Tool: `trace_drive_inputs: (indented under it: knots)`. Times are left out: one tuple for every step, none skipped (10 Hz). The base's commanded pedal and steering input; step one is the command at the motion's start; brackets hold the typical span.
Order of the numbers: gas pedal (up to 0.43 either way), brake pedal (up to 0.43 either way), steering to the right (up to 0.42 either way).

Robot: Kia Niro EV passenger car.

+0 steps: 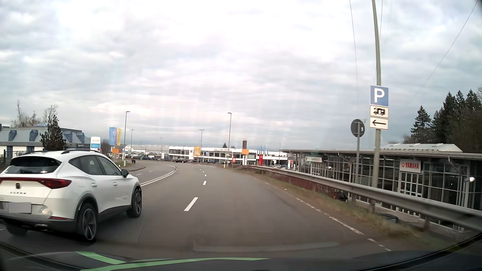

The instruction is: Follow the waypoints while adhering to traffic rules and regulations

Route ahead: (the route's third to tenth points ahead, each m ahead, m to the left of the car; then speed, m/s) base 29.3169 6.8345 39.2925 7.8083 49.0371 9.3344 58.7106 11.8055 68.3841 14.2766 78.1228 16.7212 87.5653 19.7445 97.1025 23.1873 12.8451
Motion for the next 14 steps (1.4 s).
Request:
trace_drive_inputs:
  knots:
    - [0.0,0.0,-0.01]
    - [0.0,0.0,-0.011]
    - [0.0,0.0,-0.013]
    - [0.0,0.0,-0.015]
    - [0.0,0.0,-0.017]
    - [0.0,0.0,-0.018]
    - [0.008,0.0,-0.018]
    - [0.008,0.0,-0.018]
    - [0.008,0.0,-0.018]
    - [0.008,0.0,-0.018]
    - [0.008,0.0,-0.02]
    - [0.008,0.0,-0.02]
    - [0.02,0.0,-0.021]
    - [0.02,0.0,-0.021]
